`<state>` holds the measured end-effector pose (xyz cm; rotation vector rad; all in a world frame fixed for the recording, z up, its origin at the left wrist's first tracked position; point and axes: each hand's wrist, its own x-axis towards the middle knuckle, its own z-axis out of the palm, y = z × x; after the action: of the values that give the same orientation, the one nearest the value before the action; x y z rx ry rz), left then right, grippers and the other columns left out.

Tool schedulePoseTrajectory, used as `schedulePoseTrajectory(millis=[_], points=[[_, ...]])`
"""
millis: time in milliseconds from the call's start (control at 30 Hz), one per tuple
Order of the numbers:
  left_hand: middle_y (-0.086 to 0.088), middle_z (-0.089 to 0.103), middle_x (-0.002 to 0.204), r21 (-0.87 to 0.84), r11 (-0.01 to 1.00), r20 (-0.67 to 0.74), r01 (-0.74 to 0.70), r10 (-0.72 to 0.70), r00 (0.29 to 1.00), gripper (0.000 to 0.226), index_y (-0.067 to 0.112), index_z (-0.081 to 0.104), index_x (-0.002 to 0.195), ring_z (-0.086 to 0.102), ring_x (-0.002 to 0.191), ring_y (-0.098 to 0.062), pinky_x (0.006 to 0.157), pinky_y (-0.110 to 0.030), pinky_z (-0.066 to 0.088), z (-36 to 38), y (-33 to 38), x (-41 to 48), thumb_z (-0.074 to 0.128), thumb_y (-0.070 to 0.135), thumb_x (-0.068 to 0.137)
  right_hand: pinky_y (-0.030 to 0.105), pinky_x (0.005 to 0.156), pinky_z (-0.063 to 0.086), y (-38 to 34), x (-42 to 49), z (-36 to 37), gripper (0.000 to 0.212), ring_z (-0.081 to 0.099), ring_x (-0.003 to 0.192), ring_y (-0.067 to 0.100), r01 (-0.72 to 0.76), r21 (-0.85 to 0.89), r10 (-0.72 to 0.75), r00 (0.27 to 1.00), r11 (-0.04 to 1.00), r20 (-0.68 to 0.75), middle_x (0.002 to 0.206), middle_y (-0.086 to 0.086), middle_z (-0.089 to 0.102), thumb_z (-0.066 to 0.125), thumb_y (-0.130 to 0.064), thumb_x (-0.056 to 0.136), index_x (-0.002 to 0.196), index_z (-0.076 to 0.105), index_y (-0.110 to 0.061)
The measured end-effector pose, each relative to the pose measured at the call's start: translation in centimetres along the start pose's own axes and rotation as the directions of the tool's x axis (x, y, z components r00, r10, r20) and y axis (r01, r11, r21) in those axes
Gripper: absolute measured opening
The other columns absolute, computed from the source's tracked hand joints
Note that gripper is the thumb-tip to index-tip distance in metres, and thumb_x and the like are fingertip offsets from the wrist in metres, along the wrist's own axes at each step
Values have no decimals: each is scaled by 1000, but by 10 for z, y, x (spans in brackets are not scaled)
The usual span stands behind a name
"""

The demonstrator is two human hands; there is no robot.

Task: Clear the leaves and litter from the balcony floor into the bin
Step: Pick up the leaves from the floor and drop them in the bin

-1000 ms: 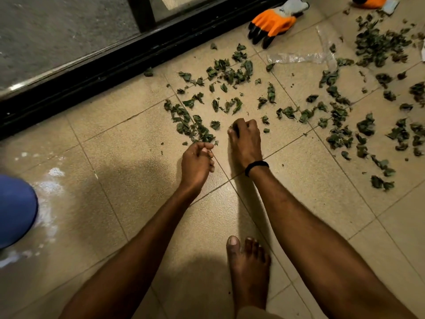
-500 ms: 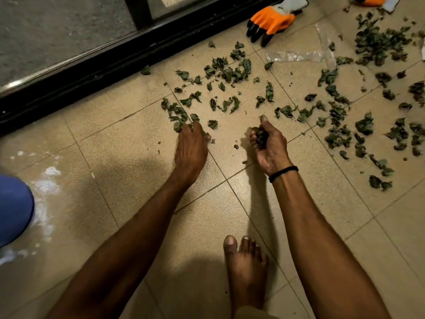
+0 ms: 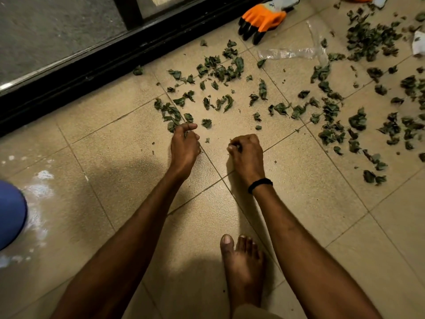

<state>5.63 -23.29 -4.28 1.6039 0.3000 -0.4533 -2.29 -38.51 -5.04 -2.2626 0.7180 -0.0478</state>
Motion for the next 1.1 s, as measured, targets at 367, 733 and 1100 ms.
schedulePoseTrajectory(millis=[367, 733, 1100], points=[[-16, 62, 111, 768, 492, 280, -411, 319, 906, 42, 16, 59, 132, 59, 96, -25, 80, -34, 45, 4, -11, -7, 63, 39, 97, 23, 68, 54, 2, 19, -26, 12, 61, 76, 10, -398, 691, 484, 872, 603, 80, 94, 2, 67, 60, -3, 93, 102, 64, -8], [-14, 56, 103, 768, 437, 273, -469, 439, 856, 16, 6, 60, 102, 56, 82, -26, 69, -42, 48, 16, -18, -5, 54, 21, 103, 2, 71, 35, 17, -40, -14, 25, 55, 95, 7, -140, 120, 140, 990, 983, 7, 103, -5, 59, 68, -40, 89, 105, 69, -20], [-1, 68, 90, 512, 701, 237, -496, 439, 866, 23, 10, 68, 106, 62, 84, -17, 72, -29, 46, 14, -19, -39, 53, 27, 104, 13, 66, 42, 7, -33, -11, 13, 59, 85, 15, -229, 241, 253, 964, 943, -77, 88, -4, 62, 56, -24, 99, 95, 63, -14]])
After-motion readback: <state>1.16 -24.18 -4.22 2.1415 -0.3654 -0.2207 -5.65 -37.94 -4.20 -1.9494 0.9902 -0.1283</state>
